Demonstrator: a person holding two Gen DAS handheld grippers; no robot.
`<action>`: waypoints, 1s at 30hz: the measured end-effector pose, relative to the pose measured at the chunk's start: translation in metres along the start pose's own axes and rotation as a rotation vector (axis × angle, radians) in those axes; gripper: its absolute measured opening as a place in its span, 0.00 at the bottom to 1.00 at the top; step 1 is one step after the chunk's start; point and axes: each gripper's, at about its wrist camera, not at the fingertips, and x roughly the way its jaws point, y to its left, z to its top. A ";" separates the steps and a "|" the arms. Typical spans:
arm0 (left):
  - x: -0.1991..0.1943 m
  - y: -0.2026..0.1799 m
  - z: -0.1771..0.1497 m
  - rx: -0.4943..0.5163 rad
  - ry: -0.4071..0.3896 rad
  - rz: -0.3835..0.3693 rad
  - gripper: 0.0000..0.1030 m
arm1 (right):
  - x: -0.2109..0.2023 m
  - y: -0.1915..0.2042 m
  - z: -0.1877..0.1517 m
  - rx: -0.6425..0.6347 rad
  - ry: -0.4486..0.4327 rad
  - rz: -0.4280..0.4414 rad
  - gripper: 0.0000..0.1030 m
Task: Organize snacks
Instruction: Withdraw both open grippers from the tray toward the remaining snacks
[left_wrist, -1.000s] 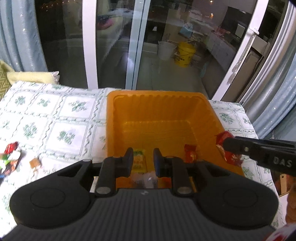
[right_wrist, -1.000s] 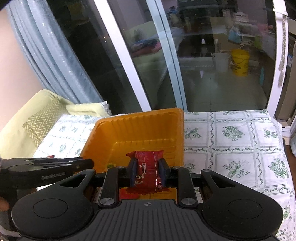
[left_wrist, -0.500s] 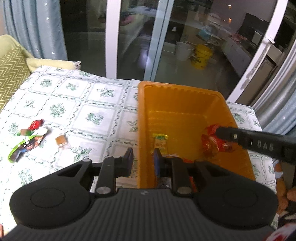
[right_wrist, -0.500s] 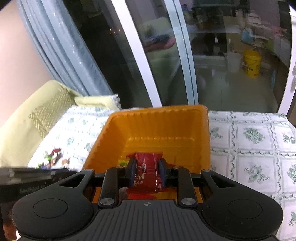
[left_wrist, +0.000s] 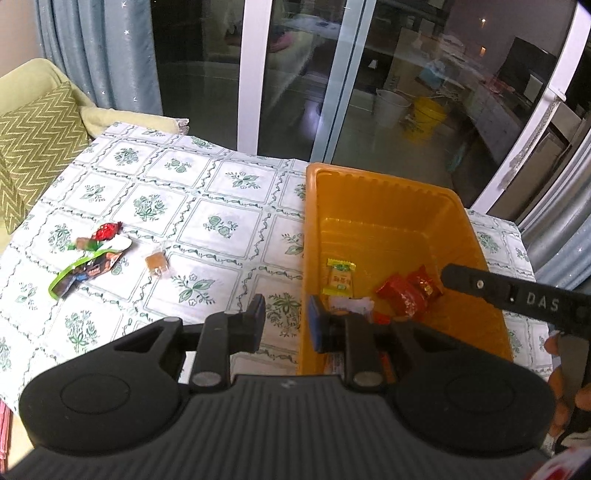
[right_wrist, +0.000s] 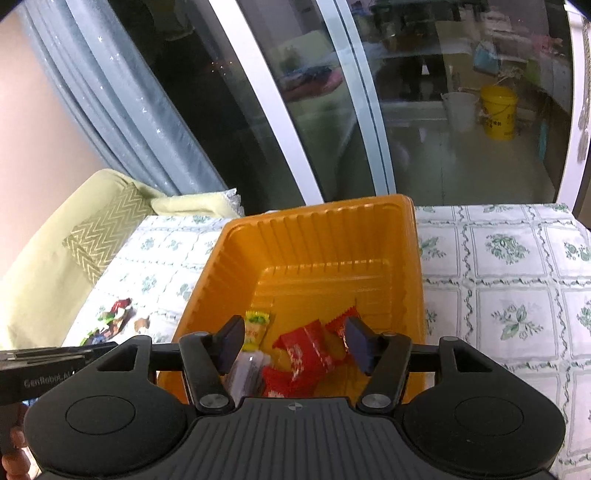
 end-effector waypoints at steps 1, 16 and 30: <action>-0.002 -0.001 0.000 -0.003 0.000 0.001 0.22 | -0.003 0.000 -0.001 0.000 0.003 0.002 0.59; -0.031 -0.003 -0.036 -0.066 0.010 0.061 0.30 | -0.042 0.005 -0.028 -0.070 0.045 0.036 0.62; -0.053 0.027 -0.068 -0.137 0.031 0.120 0.34 | -0.053 0.043 -0.051 -0.155 0.090 0.124 0.62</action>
